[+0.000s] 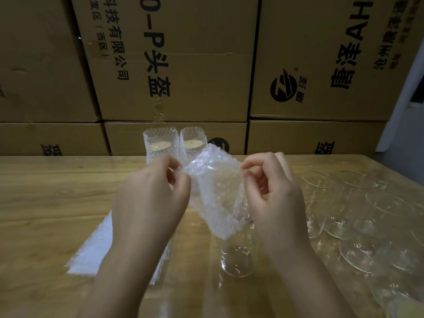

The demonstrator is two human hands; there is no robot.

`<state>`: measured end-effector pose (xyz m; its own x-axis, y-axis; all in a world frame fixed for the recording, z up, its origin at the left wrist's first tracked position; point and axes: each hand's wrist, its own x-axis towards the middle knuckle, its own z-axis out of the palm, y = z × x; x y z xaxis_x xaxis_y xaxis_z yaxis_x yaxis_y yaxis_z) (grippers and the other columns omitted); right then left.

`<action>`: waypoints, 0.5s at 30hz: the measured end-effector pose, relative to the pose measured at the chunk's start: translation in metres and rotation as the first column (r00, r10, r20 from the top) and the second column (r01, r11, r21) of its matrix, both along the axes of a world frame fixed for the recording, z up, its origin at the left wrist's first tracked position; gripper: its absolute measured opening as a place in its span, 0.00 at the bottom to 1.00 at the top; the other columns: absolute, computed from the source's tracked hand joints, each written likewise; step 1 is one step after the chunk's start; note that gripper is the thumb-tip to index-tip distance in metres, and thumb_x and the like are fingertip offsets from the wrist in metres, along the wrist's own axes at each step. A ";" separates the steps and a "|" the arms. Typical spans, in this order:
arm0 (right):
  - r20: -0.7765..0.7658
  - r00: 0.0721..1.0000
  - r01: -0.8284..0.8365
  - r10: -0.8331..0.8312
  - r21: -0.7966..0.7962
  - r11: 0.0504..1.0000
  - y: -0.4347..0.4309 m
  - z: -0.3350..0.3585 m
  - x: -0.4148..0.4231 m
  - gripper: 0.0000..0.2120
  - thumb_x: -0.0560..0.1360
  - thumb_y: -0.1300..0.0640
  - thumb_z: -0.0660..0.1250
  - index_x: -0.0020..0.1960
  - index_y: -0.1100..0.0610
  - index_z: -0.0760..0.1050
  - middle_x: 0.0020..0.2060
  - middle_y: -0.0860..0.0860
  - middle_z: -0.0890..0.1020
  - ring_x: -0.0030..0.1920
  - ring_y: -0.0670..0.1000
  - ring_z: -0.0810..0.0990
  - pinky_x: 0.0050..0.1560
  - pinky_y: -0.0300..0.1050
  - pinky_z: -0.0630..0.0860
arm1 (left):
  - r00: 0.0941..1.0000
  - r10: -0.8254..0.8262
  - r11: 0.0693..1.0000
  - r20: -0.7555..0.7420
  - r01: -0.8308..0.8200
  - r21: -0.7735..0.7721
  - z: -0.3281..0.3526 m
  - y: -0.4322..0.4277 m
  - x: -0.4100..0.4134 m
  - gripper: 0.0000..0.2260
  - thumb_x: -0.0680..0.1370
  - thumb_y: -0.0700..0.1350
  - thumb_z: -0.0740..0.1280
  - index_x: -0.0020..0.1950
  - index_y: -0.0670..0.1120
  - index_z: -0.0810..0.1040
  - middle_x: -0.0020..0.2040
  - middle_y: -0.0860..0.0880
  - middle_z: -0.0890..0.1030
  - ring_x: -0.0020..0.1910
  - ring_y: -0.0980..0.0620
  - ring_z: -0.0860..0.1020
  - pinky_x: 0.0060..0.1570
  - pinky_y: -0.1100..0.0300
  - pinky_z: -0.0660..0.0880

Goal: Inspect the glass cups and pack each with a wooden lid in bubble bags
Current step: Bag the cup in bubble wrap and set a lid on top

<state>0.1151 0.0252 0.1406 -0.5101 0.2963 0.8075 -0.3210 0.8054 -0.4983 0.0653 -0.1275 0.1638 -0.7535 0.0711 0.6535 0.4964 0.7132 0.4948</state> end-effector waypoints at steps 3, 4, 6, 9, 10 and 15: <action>0.048 0.984 0.166 -0.169 0.057 0.984 -0.005 0.004 0.002 0.10 0.72 0.65 0.69 0.51 0.56 0.74 0.41 0.47 0.71 0.39 0.50 0.72 0.35 0.42 0.69 | 0.996 -0.037 0.998 -0.087 0.040 0.040 -0.002 0.011 0.008 0.03 0.75 0.45 0.64 0.42 0.50 0.77 0.26 0.56 0.73 0.26 0.55 0.72 0.21 0.64 0.60; 0.061 0.982 0.173 -0.178 0.068 0.983 -0.009 0.007 0.004 0.11 0.71 0.64 0.70 0.52 0.57 0.74 0.43 0.48 0.70 0.41 0.50 0.73 0.37 0.41 0.68 | 0.992 -0.106 0.991 -0.064 0.111 0.081 -0.005 0.015 0.009 0.04 0.76 0.45 0.64 0.43 0.50 0.77 0.27 0.55 0.75 0.29 0.55 0.75 0.23 0.61 0.66; 0.022 0.993 0.113 -0.116 0.104 0.988 -0.020 0.013 0.012 0.11 0.71 0.63 0.71 0.52 0.58 0.74 0.44 0.49 0.71 0.41 0.49 0.73 0.38 0.38 0.69 | 0.979 -0.205 0.972 -0.015 0.205 0.118 -0.009 0.021 0.009 0.06 0.75 0.47 0.63 0.46 0.50 0.79 0.28 0.55 0.77 0.31 0.57 0.77 0.31 0.61 0.72; 0.161 0.987 -0.040 0.022 0.109 0.993 -0.042 0.024 0.026 0.05 0.78 0.58 0.61 0.52 0.54 0.74 0.45 0.48 0.75 0.40 0.47 0.76 0.38 0.35 0.72 | 0.972 -0.229 0.966 -0.049 0.233 0.112 -0.010 0.024 0.011 0.08 0.74 0.48 0.62 0.48 0.49 0.80 0.30 0.58 0.76 0.30 0.61 0.75 0.34 0.68 0.70; 0.268 0.962 -0.077 0.052 0.084 0.993 -0.046 0.026 0.027 0.10 0.79 0.55 0.55 0.55 0.53 0.73 0.48 0.46 0.74 0.43 0.46 0.76 0.40 0.33 0.70 | 0.970 -0.232 0.966 -0.066 0.238 0.100 -0.008 0.025 0.012 0.07 0.75 0.47 0.63 0.49 0.49 0.80 0.30 0.59 0.75 0.29 0.64 0.73 0.34 0.70 0.70; 0.461 0.867 -0.175 0.187 -0.068 0.982 -0.040 0.031 0.035 0.19 0.78 0.53 0.46 0.65 0.53 0.67 0.47 0.47 0.71 0.42 0.47 0.70 0.38 0.31 0.67 | 0.933 -0.317 0.942 -0.170 0.330 0.059 -0.003 0.025 0.024 0.05 0.77 0.46 0.65 0.48 0.48 0.80 0.31 0.60 0.73 0.32 0.62 0.73 0.34 0.70 0.69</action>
<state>0.1500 -0.0147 0.1717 -0.8704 0.1783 0.4590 -0.1877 0.7417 -0.6440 0.0892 -0.1023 0.1608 -0.5874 0.2331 0.7750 0.7688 0.4598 0.4444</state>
